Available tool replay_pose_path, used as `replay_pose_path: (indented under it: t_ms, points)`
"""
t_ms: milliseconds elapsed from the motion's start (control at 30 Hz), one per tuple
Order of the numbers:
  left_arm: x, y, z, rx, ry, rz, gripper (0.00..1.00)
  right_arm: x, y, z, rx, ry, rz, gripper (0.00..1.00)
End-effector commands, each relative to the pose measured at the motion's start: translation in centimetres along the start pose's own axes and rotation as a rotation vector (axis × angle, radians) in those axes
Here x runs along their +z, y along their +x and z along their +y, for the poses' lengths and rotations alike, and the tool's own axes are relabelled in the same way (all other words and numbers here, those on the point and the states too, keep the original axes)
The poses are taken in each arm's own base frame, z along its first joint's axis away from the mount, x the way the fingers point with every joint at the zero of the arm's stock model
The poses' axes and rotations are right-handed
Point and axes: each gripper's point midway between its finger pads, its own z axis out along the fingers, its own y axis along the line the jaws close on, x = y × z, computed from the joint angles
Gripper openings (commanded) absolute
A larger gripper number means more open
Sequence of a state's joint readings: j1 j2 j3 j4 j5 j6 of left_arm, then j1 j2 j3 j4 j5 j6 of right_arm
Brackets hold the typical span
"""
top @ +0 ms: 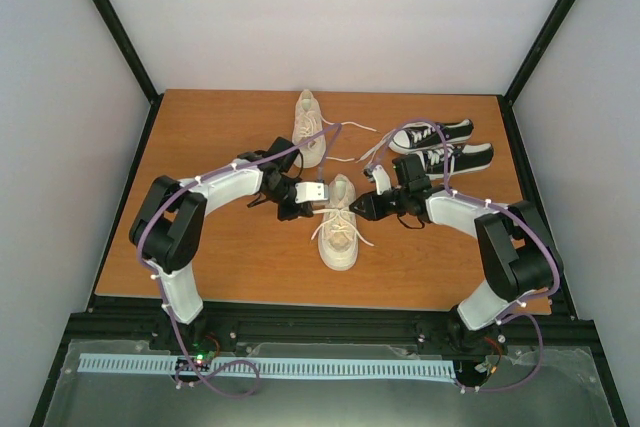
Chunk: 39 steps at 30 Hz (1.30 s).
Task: Tie the shoes
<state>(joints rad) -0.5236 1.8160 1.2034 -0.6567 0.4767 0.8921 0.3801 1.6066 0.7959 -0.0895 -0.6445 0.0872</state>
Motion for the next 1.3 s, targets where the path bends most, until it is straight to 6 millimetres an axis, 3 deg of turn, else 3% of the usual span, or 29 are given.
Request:
replay_pose_path:
  t_ms: [0,167,333,467,800,1033,1200,1267]
  points:
    - [0.0,-0.7,0.2,-0.009,0.017,-0.01,0.01,-0.1,-0.8,0.4,-0.035,-0.029,-0.012,0.29]
    - [0.0,-0.9,0.4,-0.013,0.015,-0.011,0.01,0.3,0.2,0.3,-0.015,-0.045,0.019,0.29]
    - [-0.1,-0.9,0.4,-0.017,0.015,-0.007,0.01,0.1,-0.1,0.2,-0.014,-0.034,0.005,0.1]
    - [0.0,-0.6,0.3,-0.015,0.015,0.001,0.01,-0.7,-0.7,0.3,-0.017,-0.003,-0.032,0.04]
    - [0.6,0.6,-0.1,-0.019,0.029,0.041,0.01,-3.5,0.2,-0.7,0.129,0.135,-0.184,0.03]
    - [0.7,0.8,-0.1,-0.02,0.032,0.05,0.01,-5.6,-1.3,-0.5,0.196,0.156,-0.35,0.03]
    - [0.5,0.2,-0.2,-0.021,0.044,0.026,0.02,-5.6,-1.4,0.0,0.207,0.12,-0.384,0.03]
    - [0.2,-0.4,-0.3,-0.018,0.047,0.006,0.1,-5.3,-1.5,0.0,0.201,0.112,-0.37,0.03]
